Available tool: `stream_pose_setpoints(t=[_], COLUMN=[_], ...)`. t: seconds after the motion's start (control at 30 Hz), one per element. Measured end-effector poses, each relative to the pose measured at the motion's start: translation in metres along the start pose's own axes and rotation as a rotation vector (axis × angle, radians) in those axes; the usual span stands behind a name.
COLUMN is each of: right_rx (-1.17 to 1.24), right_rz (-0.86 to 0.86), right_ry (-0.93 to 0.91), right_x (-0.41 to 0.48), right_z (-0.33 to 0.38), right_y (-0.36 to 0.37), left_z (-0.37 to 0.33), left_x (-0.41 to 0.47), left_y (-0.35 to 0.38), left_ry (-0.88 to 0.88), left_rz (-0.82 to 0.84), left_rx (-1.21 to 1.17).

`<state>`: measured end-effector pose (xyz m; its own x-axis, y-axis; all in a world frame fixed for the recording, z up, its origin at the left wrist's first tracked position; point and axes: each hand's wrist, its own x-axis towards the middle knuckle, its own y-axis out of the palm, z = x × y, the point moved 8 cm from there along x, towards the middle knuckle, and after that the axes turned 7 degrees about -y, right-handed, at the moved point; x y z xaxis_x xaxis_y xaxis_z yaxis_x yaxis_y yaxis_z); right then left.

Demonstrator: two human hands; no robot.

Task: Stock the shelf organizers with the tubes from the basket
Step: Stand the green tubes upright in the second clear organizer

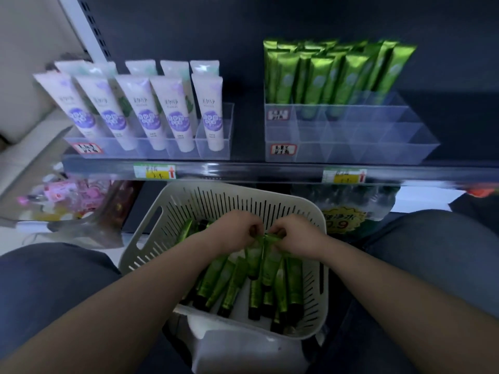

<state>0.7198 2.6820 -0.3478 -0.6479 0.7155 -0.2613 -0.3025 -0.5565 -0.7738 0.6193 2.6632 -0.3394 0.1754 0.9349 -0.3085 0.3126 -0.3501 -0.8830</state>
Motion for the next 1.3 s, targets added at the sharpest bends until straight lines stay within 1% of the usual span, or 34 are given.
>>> stream_pose_setpoints(t=[0.17,0.3,0.53,0.8,0.97,1.3], right_rx=[0.010,0.038,0.051,0.138,0.251,0.316], right_rz=[-0.111,-0.165,-0.271,-0.380,-0.448,-0.568], right_ry=[-0.054,-0.095,-0.165,-0.219,-0.217,-0.242], right_x=[-0.012,-0.022,-0.041,-0.059,-0.067,-0.071], right_z=[0.007,0.016,0.032,0.035,0.023,-0.001], right_y=[-0.039,-0.070,-0.128,-0.188,-0.221,-0.291], left_z=[-0.025,-0.044,-0.078,-0.118,-0.147,-0.196], left_x=[-0.007,-0.011,-0.012,-0.005,0.002,0.040], left_y=[-0.038,-0.067,-0.114,-0.163,-0.188,-0.230], left_ry=[0.043,0.060,0.073,0.109,0.164,0.224], left_rz=[-0.097,-0.181,-0.256,-0.350,-0.373,-0.419], left_rx=[0.016,0.024,0.066,0.051,0.013,0.025])
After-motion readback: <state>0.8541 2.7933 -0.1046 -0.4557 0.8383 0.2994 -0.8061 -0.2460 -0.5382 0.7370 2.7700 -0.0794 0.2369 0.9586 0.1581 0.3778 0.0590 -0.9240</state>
